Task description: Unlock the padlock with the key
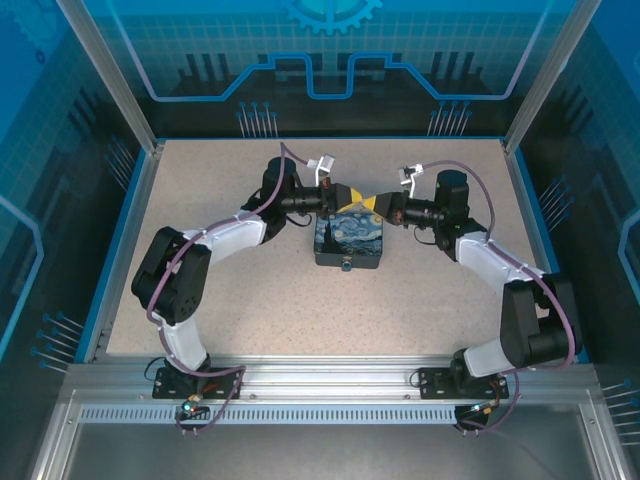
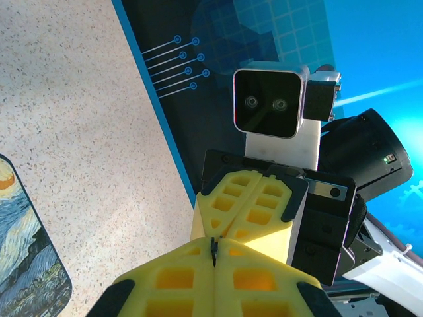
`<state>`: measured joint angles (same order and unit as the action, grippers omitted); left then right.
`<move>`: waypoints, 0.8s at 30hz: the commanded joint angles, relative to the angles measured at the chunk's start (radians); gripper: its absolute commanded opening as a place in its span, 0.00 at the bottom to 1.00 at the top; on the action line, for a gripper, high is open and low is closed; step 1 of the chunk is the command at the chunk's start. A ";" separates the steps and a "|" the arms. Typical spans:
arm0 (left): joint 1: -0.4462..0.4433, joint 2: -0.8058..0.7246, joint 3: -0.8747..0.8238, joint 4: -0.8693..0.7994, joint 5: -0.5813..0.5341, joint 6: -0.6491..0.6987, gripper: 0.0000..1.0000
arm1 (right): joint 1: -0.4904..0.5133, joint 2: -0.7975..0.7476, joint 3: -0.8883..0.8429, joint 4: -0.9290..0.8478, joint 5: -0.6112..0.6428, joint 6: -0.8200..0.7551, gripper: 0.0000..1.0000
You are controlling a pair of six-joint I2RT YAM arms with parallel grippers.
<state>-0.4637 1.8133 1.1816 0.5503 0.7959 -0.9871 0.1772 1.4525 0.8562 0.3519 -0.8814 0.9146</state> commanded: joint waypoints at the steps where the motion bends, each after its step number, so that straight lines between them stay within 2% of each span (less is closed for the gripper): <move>1: 0.002 -0.003 0.018 -0.010 -0.021 0.027 0.07 | 0.006 -0.031 -0.009 -0.014 -0.036 -0.020 0.00; 3: 0.011 -0.033 -0.014 0.007 -0.058 0.027 0.33 | 0.002 -0.036 -0.018 -0.019 -0.013 -0.016 0.00; 5: 0.027 -0.072 -0.054 0.027 -0.091 0.024 0.44 | -0.004 -0.043 -0.028 -0.016 -0.004 -0.007 0.00; 8: 0.053 -0.134 -0.125 0.044 -0.134 0.024 0.54 | -0.009 -0.053 -0.044 -0.020 0.001 -0.004 0.00; 13: 0.074 -0.225 -0.247 0.025 -0.204 0.051 0.60 | -0.011 -0.081 -0.093 -0.037 0.045 0.006 0.00; 19: 0.074 -0.324 -0.379 -0.087 -0.309 0.142 0.71 | -0.041 -0.116 -0.202 -0.033 0.134 0.064 0.00; 21: 0.073 -0.355 -0.419 -0.133 -0.350 0.171 0.77 | -0.054 -0.132 -0.230 -0.045 0.154 0.066 0.00; 24: 0.067 -0.392 -0.469 -0.181 -0.406 0.201 0.98 | -0.077 -0.163 -0.272 -0.048 0.189 0.078 0.00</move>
<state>-0.3901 1.4666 0.7490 0.4458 0.4763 -0.8577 0.1246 1.3342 0.6117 0.3149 -0.7403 0.9691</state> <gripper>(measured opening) 0.937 0.049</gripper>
